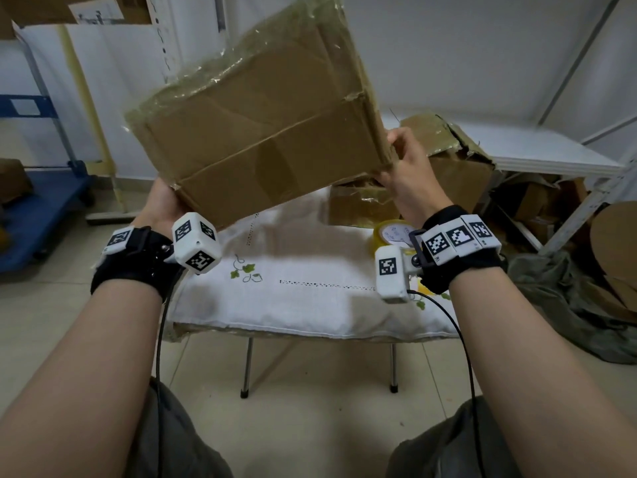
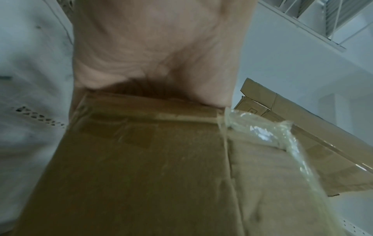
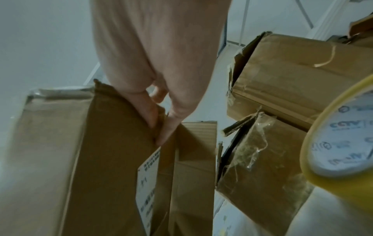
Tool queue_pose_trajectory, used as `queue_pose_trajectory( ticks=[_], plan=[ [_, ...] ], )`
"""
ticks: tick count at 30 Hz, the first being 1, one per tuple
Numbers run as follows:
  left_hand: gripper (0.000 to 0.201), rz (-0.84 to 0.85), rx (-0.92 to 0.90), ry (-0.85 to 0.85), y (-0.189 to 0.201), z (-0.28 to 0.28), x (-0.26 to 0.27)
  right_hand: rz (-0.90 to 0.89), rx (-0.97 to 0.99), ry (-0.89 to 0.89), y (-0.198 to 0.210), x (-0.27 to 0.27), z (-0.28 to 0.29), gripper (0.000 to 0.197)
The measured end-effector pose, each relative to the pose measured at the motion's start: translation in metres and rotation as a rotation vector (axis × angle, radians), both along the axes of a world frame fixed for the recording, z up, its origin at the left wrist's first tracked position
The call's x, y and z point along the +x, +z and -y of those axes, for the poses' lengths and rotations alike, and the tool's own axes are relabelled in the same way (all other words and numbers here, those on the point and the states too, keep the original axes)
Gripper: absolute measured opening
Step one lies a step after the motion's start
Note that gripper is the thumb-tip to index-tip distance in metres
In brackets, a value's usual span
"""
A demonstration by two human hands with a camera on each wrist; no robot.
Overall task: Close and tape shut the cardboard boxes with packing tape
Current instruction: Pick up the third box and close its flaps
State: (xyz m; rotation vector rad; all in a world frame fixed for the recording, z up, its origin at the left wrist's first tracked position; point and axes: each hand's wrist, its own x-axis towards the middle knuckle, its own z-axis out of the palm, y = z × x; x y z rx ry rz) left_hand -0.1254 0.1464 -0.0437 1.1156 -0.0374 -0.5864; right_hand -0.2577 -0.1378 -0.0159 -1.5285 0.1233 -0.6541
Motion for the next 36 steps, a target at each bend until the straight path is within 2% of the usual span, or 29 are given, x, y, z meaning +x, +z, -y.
queue_pose_trajectory(
  ticks=[1,4,9,14,16,19,21,23,26,27,29,32,34,36],
  plan=[
    [0.051,0.022,-0.002,0.013,0.001,0.000,-0.001,0.002,0.068,-0.017,0.002,-0.001,0.000,0.025],
    [0.043,0.038,-0.040,0.021,0.003,-0.002,-0.003,-0.042,0.115,-0.150,0.009,-0.002,0.004,0.053],
    [0.047,0.078,-0.022,0.058,0.005,-0.007,-0.003,-0.215,0.050,-0.129,0.007,-0.002,0.006,0.048],
    [0.040,0.159,-0.075,0.045,0.009,-0.001,-0.020,-0.267,-0.051,-0.056,0.009,-0.004,0.006,0.038],
    [0.036,0.161,-0.117,0.054,0.008,0.000,-0.020,-0.293,-0.076,-0.042,0.007,-0.003,0.010,0.048],
    [0.040,0.116,-0.174,0.081,0.010,0.001,-0.018,-0.337,-0.097,0.028,0.006,-0.003,0.011,0.078],
    [0.038,0.113,-0.178,0.085,0.011,0.002,-0.017,-0.352,-0.055,0.102,0.002,-0.001,0.012,0.081],
    [0.038,0.106,-0.158,0.071,0.010,0.001,-0.015,-0.377,0.013,0.167,-0.002,-0.001,0.012,0.067],
    [0.057,0.110,-0.072,0.008,0.009,-0.004,-0.010,-0.443,0.088,0.221,-0.008,0.000,0.013,0.057],
    [0.056,0.139,-0.032,0.002,0.009,-0.006,-0.008,-0.466,0.105,0.243,-0.010,0.000,0.013,0.059],
    [0.036,0.183,0.049,-0.018,0.006,-0.007,-0.005,-0.506,0.131,0.255,-0.018,0.002,0.014,0.073],
    [0.058,0.178,0.097,-0.079,0.002,-0.008,-0.004,-0.568,0.188,0.205,-0.031,0.004,0.015,0.073],
    [0.054,0.179,0.110,-0.102,-0.001,-0.010,-0.001,-0.592,0.210,0.212,-0.043,0.010,0.020,0.093],
    [0.043,0.156,0.110,-0.135,-0.003,-0.014,0.001,-0.629,0.189,0.201,-0.059,0.022,0.030,0.100]
  ],
)
